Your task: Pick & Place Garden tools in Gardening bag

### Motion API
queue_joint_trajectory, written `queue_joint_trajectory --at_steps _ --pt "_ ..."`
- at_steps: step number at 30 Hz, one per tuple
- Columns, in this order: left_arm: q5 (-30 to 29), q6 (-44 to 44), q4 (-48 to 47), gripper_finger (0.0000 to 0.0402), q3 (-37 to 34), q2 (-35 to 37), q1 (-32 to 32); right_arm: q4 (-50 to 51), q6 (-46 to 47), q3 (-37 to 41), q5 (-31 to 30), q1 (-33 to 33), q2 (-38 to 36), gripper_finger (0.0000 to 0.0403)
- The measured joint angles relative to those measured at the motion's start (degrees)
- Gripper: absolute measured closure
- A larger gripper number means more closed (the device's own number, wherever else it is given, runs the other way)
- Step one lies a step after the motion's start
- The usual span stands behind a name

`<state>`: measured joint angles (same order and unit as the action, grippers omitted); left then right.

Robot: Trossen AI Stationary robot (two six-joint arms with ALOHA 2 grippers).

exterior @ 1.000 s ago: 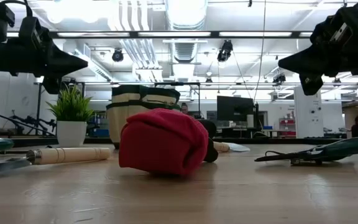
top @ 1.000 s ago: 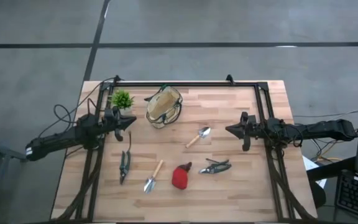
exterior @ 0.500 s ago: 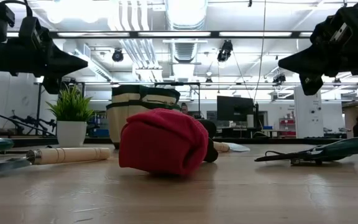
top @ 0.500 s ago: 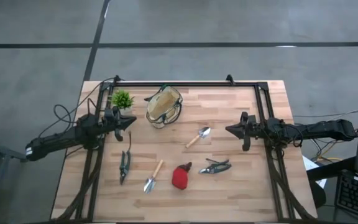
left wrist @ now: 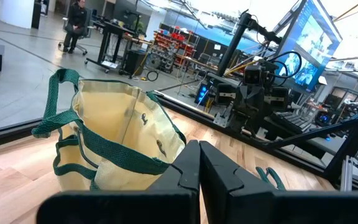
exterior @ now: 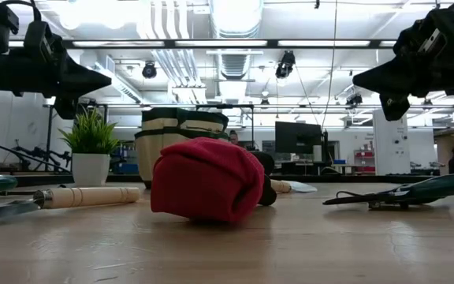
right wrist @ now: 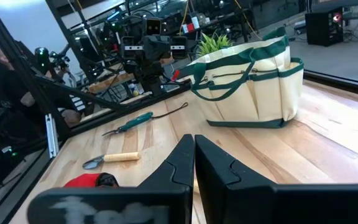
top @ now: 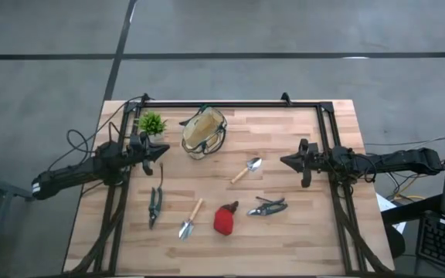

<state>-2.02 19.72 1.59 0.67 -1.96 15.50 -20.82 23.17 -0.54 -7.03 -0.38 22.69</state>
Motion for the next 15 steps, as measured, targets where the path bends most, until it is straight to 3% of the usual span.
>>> queue_joint_trajectory --at_steps 8,15 --pt "0.0 0.0 0.0 0.0396 0.0 -0.02 0.0 -10.51 29.71 -0.01 -0.04 0.0 -0.06 0.0394" --pt "0.0 -0.01 0.0 0.0396 0.0 0.0 0.0 -11.91 35.57 -0.02 -4.85 -0.04 -0.04 0.0394"
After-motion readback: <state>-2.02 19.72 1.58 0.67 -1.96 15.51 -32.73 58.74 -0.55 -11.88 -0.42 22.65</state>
